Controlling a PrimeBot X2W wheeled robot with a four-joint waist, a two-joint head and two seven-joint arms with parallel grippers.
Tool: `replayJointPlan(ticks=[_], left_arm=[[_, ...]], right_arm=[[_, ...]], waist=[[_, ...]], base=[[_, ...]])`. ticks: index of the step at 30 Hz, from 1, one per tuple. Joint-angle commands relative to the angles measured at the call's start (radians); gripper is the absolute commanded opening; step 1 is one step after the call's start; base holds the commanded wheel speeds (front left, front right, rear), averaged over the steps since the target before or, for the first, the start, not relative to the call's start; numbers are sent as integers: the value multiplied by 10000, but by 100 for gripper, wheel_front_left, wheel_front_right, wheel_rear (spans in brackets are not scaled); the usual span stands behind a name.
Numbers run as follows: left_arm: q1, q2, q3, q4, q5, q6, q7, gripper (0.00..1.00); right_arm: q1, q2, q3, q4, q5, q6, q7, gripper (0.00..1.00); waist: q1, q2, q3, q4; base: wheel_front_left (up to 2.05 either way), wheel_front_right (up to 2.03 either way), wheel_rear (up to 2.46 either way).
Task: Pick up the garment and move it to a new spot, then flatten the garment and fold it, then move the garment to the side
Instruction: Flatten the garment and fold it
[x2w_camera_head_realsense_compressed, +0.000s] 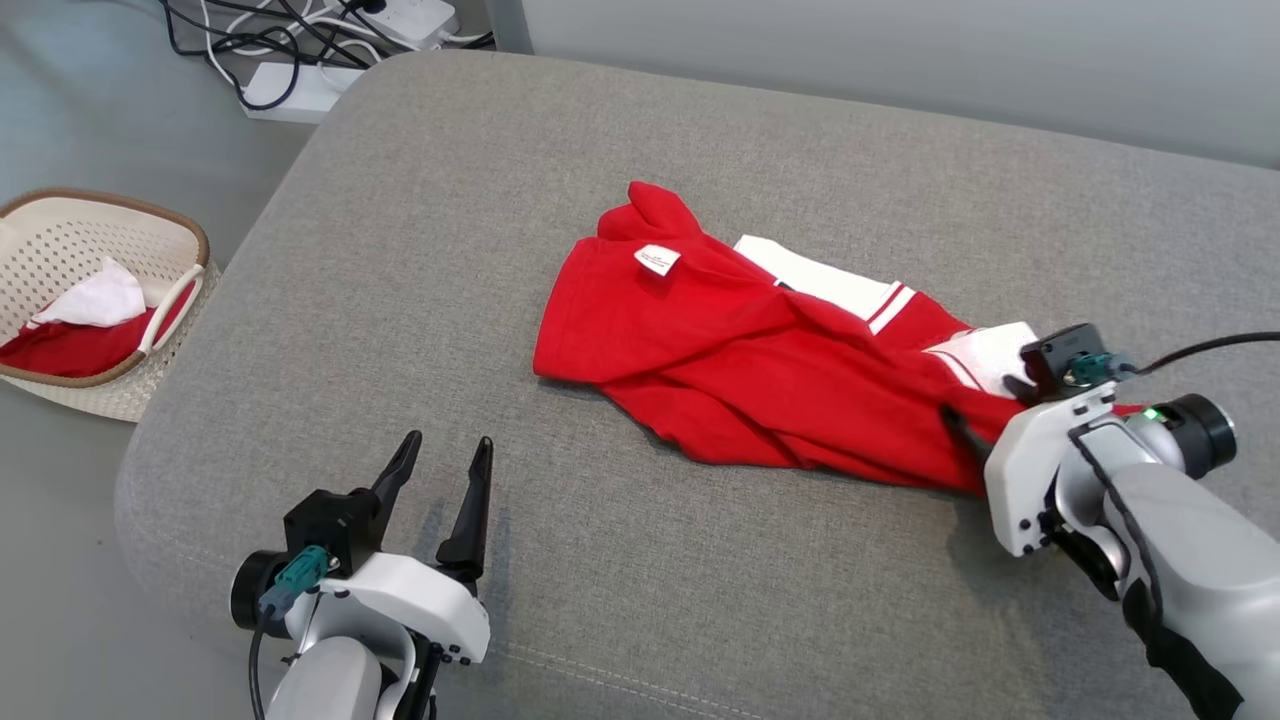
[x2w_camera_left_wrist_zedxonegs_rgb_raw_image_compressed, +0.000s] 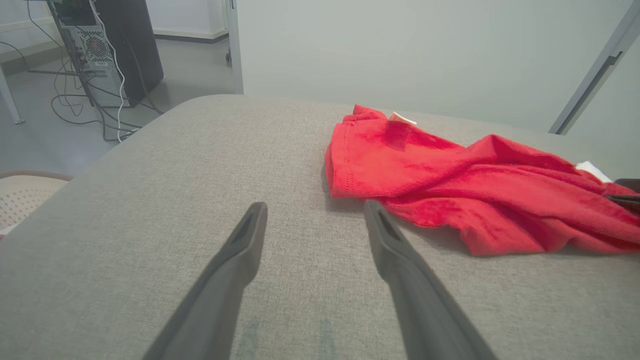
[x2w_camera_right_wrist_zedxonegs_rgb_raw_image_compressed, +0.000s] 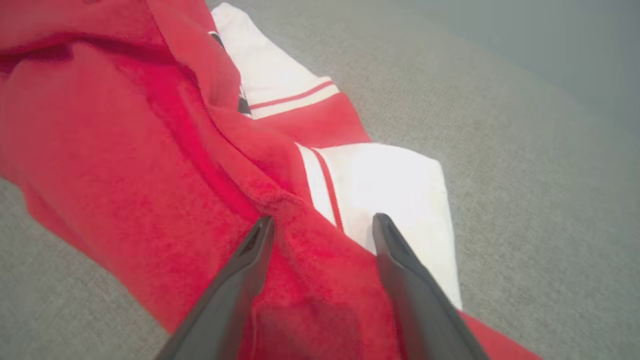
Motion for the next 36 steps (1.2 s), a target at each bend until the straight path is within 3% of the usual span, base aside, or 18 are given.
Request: replayJointPlan(ticks=[1, 2, 3, 4, 5, 12, 25, 26, 27, 28, 36], left_arm=[[-217, 89, 364, -262, 141, -37, -61, 100], [-246, 81, 382, -255, 143, -50, -61, 100], [-271, 75, 402, -255, 143, -67, -61, 100], [-291, 70, 424, -261, 148, -83, -61, 100], [-312, 66, 446, -267, 155, -97, -61, 100], [-446, 51, 523, -188, 206, -188, -61, 100], [-915, 48, 626, 178, 272, -275, -61, 100], [-998, 48, 623, 245, 317, -291, -61, 100], [-1110, 49, 634, 318, 356, -306, -61, 100], [-1240, 74, 626, 427, 406, -324, -61, 100], [-3273, 417, 360, 2064, 420, -462, -17, 100]], right_arm=[[-80, -39, 437, -128, 261, 40, 295, 82], [-91, -53, 601, -203, 443, 40, 405, 49], [-110, -78, 797, -331, 594, 40, 454, 31], [-138, -122, 990, -498, 727, 40, 415, 5], [-172, -176, 1145, -672, 847, 40, 295, 0], [109, -881, 2096, -1839, 1294, 40, -1296, 0], [1314, -1506, 2813, -2543, 1803, 40, -1896, 0], [1402, -1524, 2788, -2488, 1871, 40, -1909, 27], [1437, -1531, 2737, -2428, 1889, 40, -1964, 85], [1433, -1515, 2634, -2378, 1886, 40, -2057, 100], [1162, -1072, 1311, -2252, 1010, 40, -2472, 100]], waist=[[0, 0, 75, 7], [0, 0, 99, -17], [0, 0, 115, -60], [0, 0, 126, -122], [0, 0, 128, -195], [0, 0, -26, -1070], [0, 0, 69, -2217], [0, 0, 104, -2270], [0, 0, 131, -2321], [0, 0, 166, -2375], [0, 0, 561, -2947]], base=[[0, 0, 0], [0, 0, 0], [0, 0, 0], [0, 0, 0], [0, 0, 0], [0, 0, 0], [0, 0, 0], [0, 0, 0], [0, 0, 0], [0, 0, 0], [0, 0, 0]])
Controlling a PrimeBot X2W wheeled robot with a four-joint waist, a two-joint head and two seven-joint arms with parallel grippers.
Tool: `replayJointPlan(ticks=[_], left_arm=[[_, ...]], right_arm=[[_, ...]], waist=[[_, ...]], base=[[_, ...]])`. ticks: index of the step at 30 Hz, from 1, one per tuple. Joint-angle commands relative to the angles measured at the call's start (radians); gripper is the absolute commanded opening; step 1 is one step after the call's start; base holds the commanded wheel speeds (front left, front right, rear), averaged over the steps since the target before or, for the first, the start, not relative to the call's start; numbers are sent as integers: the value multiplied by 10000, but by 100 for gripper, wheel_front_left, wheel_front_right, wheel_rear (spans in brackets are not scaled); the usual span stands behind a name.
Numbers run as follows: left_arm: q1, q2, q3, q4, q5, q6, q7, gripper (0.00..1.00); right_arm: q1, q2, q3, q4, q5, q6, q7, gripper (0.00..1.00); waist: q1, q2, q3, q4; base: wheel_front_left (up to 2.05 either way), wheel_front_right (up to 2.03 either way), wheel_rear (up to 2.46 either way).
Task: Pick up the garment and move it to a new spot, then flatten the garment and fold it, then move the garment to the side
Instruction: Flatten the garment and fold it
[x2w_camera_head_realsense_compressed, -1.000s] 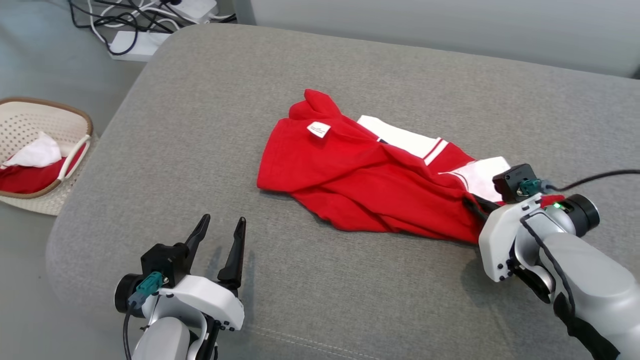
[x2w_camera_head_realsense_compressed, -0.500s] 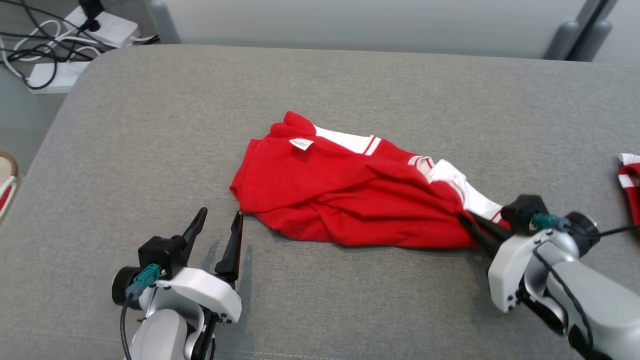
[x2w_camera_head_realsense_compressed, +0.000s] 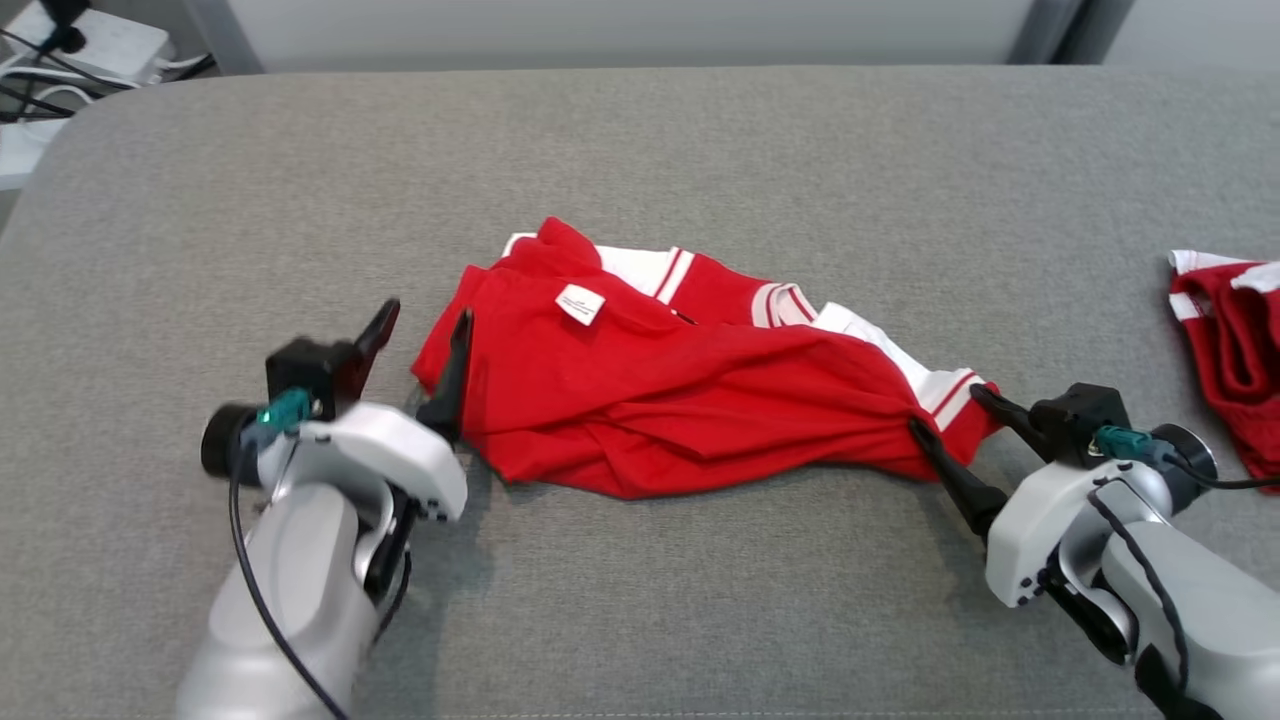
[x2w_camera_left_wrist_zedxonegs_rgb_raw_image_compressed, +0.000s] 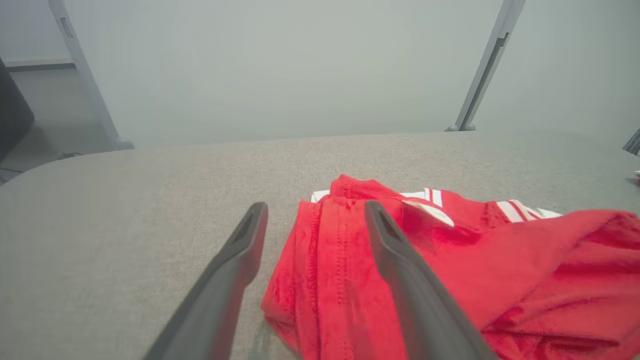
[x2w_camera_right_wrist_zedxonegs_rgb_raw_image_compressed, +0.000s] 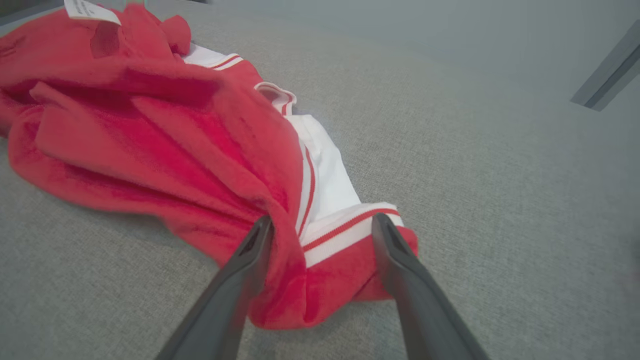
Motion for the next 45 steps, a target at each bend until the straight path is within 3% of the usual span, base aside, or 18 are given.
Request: replayJointPlan(ticks=[1, 9, 21, 22, 23, 24, 25, 38, 45], left_arm=[[-663, 300, 220, 43, -31, -83, 13, 100], [-2343, 355, -247, 1937, -250, -119, 589, 100], [-3002, 630, -51, 3733, -598, -20, 391, 100], [-3036, 632, -46, 3803, -631, -27, 351, 94], [-3067, 640, -79, 3849, -626, -35, 299, 71], [-3087, 638, -93, 3867, -642, -44, 236, 31], [-3103, 631, -118, 3881, -648, -51, 183, 0], [-3228, 702, -393, 3819, -638, -87, -48, 0], [-2765, 901, 316, 618, -465, 403, -63, 0]], right_arm=[[100, 16, -94, -79, -184, 37, -133, 100], [506, 481, -1166, -546, -1079, 37, -141, 100], [819, 837, -1821, -857, -1768, 37, -142, 100], [832, 863, -1835, -865, -1781, 37, -142, 100], [846, 886, -1861, -875, -1783, 37, -142, 100], [860, 901, -1878, -878, -1793, 37, -142, 100], [874, 912, -1895, -874, -1799, 37, -142, 100], [885, 1042, -2071, -831, -1679, 37, -143, 100], [1018, 985, -2382, -788, -1676, 37, -143, 100]], waist=[[0, -1, 179, -223], [0, -1, 603, -962], [0, -1, 880, -1520], [0, -1, 887, -1535], [0, -1, 891, -1545], [0, -1, 890, -1549], [0, -1, 890, -1546], [0, -1, 768, -1353], [0, -1, 459, -844]], base=[[0, 0, 0], [0, 0, 0], [0, 0, 0], [0, 0, 0], [0, 0, 0], [0, 0, 0], [0, 0, 0], [0, 0, 0], [0, 0, 0]])
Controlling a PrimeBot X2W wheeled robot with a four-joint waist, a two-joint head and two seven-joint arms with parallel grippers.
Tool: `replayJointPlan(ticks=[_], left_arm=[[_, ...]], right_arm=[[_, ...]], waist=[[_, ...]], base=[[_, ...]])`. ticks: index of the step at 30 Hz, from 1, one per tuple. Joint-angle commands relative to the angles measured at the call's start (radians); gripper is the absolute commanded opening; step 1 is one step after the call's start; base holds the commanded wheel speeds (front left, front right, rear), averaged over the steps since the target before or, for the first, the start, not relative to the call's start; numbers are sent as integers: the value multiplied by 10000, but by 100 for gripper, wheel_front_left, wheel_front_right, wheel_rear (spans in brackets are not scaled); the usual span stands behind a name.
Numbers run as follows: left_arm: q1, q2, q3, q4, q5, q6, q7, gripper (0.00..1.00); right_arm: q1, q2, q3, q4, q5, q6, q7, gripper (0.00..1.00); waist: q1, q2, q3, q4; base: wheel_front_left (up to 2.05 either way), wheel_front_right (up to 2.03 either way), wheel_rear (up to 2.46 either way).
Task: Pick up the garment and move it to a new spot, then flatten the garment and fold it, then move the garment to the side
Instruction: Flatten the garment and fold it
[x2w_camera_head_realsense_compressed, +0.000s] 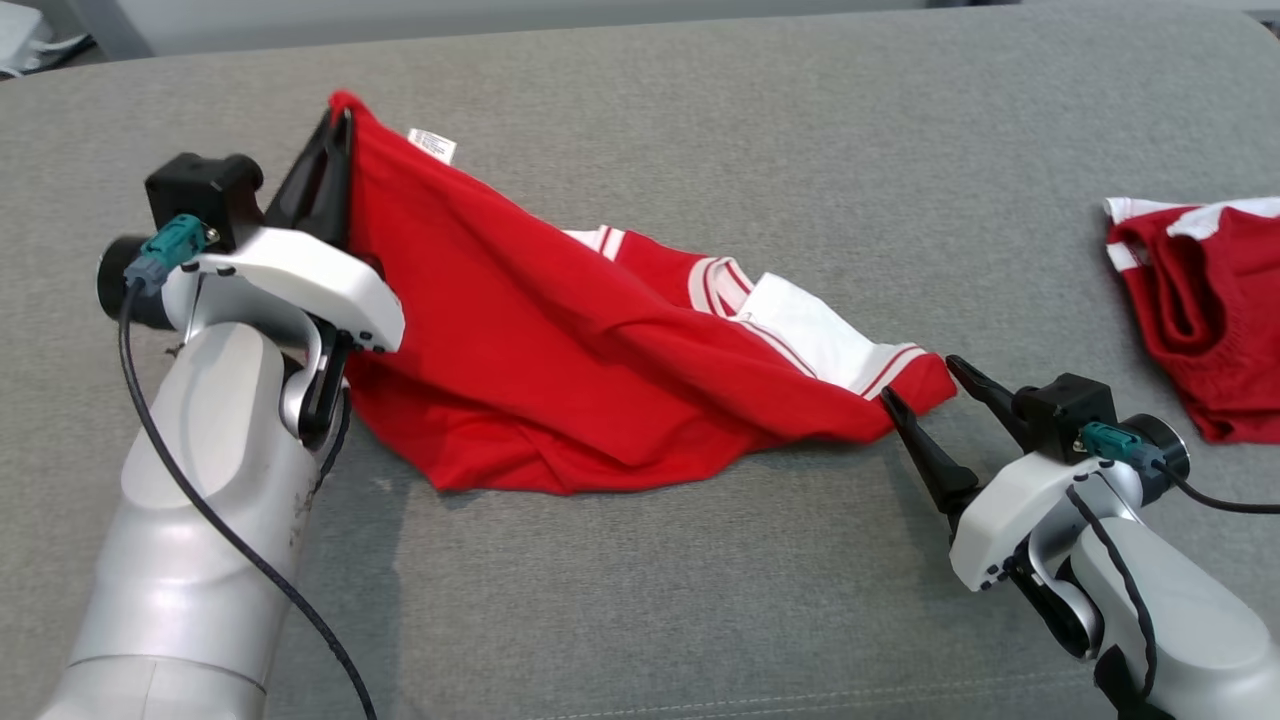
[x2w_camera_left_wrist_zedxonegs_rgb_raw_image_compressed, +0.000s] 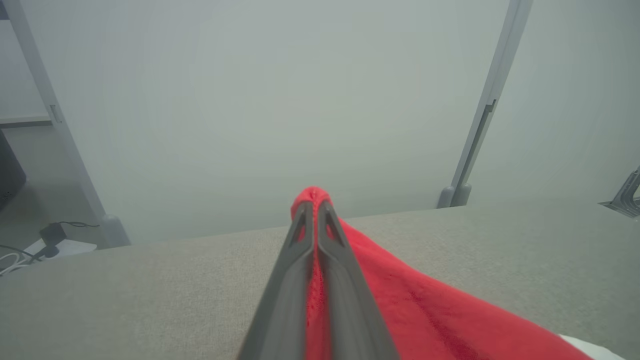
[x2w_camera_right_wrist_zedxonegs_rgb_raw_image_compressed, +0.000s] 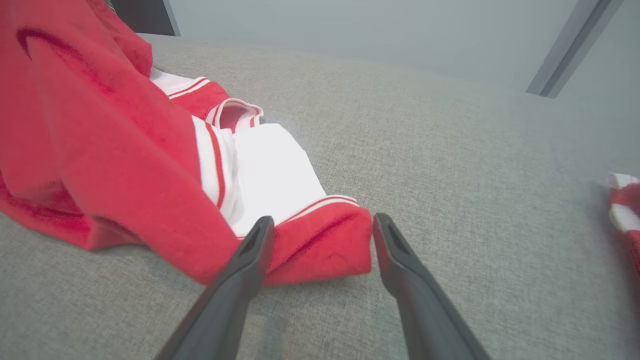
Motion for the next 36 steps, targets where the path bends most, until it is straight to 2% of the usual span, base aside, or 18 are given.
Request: replayJointPlan(ticks=[1, 6, 11, 15, 20, 21, 22, 26, 30, 36], left_arm=[[56, 373, 378, -861, 170, 121, -98, 0], [798, 399, 800, -2875, 544, 133, -99, 0], [2255, 259, 1255, -4176, 739, 125, -100, 0], [3688, 100, 1313, -4300, 830, -4, -100, 0], [4814, -107, 1382, -3447, 767, -108, -100, 0], [5004, -181, 1441, -2916, 709, -126, -100, 54], [5028, -210, 1492, -2741, 688, -129, -100, 100], [5024, -272, 1673, -2384, 665, -94, -100, 100], [4967, -259, 2081, -2457, 747, 121, -100, 100], [4939, -256, 2347, -2882, 1037, 135, -101, 100]], right_arm=[[318, -64, 9, -94, 51, 37, -135, 100], [378, -29, -23, -69, 80, 37, -135, 100], [496, 3, -68, 57, 144, 37, -135, 100], [543, -44, -170, 145, 197, 37, -135, 100], [488, -66, -195, 189, 179, 37, -135, 100], [460, -53, -159, 204, 186, 37, -135, 100], [438, -41, -136, 214, 195, 37, -135, 100], [366, -16, -78, 233, 222, 37, -135, 100], [351, -72, -163, 224, 233, 37, -135, 100], [333, -58, -1016, 332, -42, 37, -135, 100]], waist=[[0, 0, -194, 279], [0, 0, -469, 834], [0, 0, -655, 1423], [0, 0, -721, 1883], [0, 0, -756, 2247], [0, 0, -775, 2311], [0, 0, -778, 2325], [0, 0, -784, 2321], [0, 0, -762, 2317], [0, 0, -721, 2235]], base=[[0, 0, 0], [0, 0, 0], [0, 0, 0], [0, 0, 0], [0, 0, 0], [0, 0, 0], [0, 0, 0], [0, 0, 0], [0, 0, 0], [0, 0, 0]])
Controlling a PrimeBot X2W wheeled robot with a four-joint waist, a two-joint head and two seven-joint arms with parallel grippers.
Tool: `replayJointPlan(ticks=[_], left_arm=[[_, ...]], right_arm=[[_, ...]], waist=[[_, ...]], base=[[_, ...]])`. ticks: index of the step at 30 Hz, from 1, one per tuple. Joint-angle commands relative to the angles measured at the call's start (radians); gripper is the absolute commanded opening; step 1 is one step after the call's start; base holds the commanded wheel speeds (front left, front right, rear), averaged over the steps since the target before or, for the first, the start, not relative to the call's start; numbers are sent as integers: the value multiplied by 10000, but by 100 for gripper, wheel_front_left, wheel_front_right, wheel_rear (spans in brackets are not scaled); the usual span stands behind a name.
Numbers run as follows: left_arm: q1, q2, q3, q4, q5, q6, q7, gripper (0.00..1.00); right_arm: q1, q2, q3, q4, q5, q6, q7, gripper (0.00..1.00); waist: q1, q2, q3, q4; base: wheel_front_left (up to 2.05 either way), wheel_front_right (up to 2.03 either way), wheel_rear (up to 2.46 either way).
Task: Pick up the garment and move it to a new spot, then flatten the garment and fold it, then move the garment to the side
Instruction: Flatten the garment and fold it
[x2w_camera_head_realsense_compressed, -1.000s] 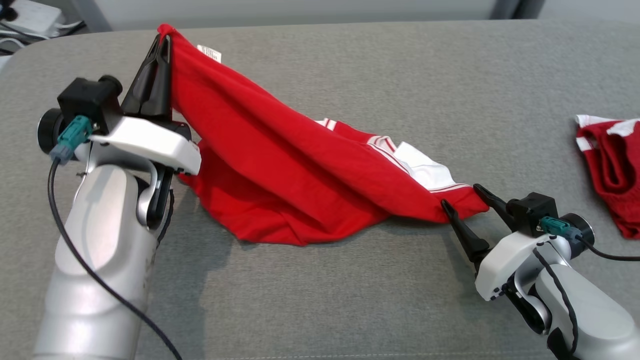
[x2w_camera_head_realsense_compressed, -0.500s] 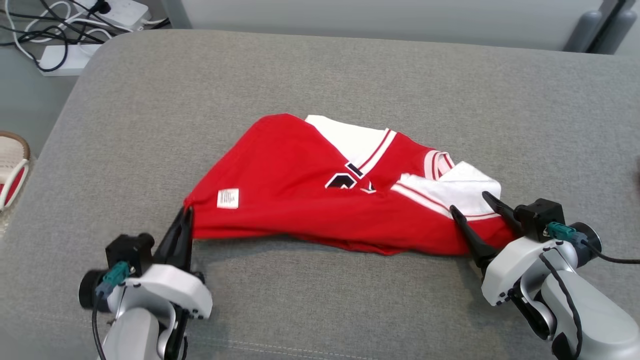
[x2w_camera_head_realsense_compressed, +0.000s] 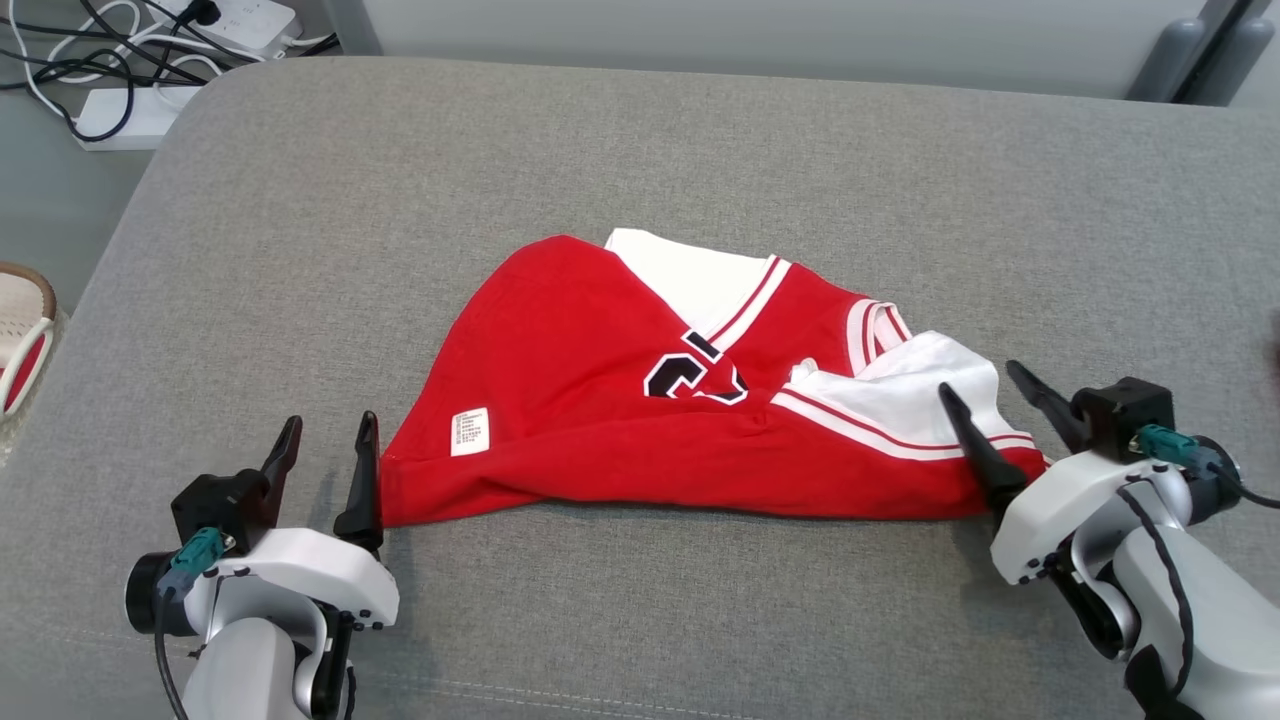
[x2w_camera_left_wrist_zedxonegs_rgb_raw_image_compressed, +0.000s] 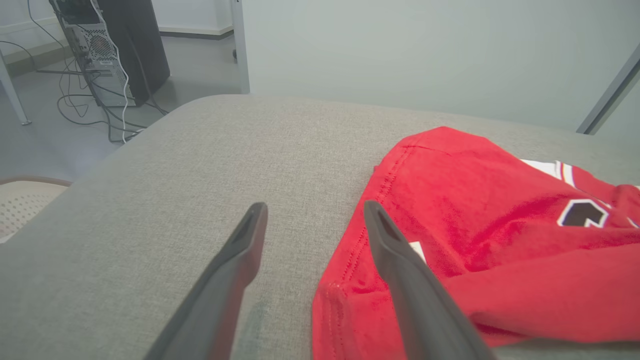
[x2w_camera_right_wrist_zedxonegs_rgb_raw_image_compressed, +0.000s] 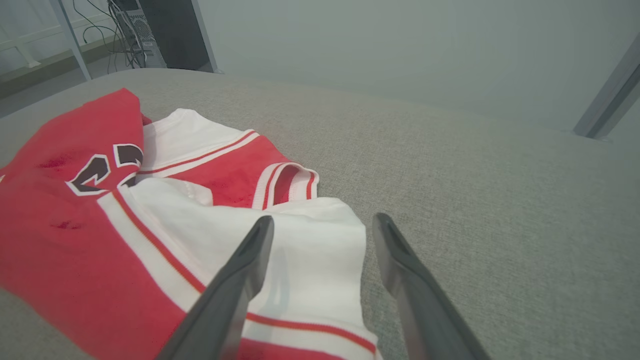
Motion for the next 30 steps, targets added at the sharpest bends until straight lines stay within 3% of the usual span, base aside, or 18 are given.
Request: replayJointPlan(ticks=[1, 11, 22, 23, 24, 25, 26, 27, 30], left_arm=[[-241, 235, 276, -263, 98, 28, -60, 100], [-301, -42, -209, -415, 184, -208, -60, 100], [-400, -100, -651, -484, 57, -296, -61, 100], [-410, -101, -676, -487, 38, -296, -61, 100], [-418, -101, -694, -499, 21, -284, -61, 100], [-419, -101, -708, -518, 14, -267, -61, 100], [-419, -101, -708, -518, 14, -267, -61, 100], [-388, -102, -714, -552, -7, -238, -61, 100], [-300, -103, -708, -540, -18, -232, -61, 100]], right_arm=[[-14, -28, -64, -103, -174, 37, -135, 100], [-339, 329, -539, 749, -170, 37, -123, 100], [-1096, 772, -239, 1777, 1620, 37, 829, 100], [-1133, 751, -161, 1755, 1786, 37, 854, 77], [-1182, 681, -9, 1697, 1832, 37, 803, 47], [-1218, 610, 86, 1646, 1902, 37, 694, 33], [-1218, 610, 86, 1646, 1902, 37, 694, 33], [-1271, 445, 290, 1520, 1949, 37, 425, 0], [-1302, 199, 539, 1252, 1930, 37, 70, 0]], waist=[[0, 0, 0, -27], [0, 0, 193, 128], [0, 0, 519, 694], [0, 0, 521, 720], [0, 0, 517, 739], [0, 0, 507, 742], [0, 0, 507, 742], [0, 0, 468, 702], [0, 0, 357, 517]], base=[[0, 0, 0], [0, 0, 0], [0, 0, 0], [0, 0, 0], [0, 0, 0], [0, 0, 0], [0, 0, 0], [0, 0, 0], [0, 0, 0]])
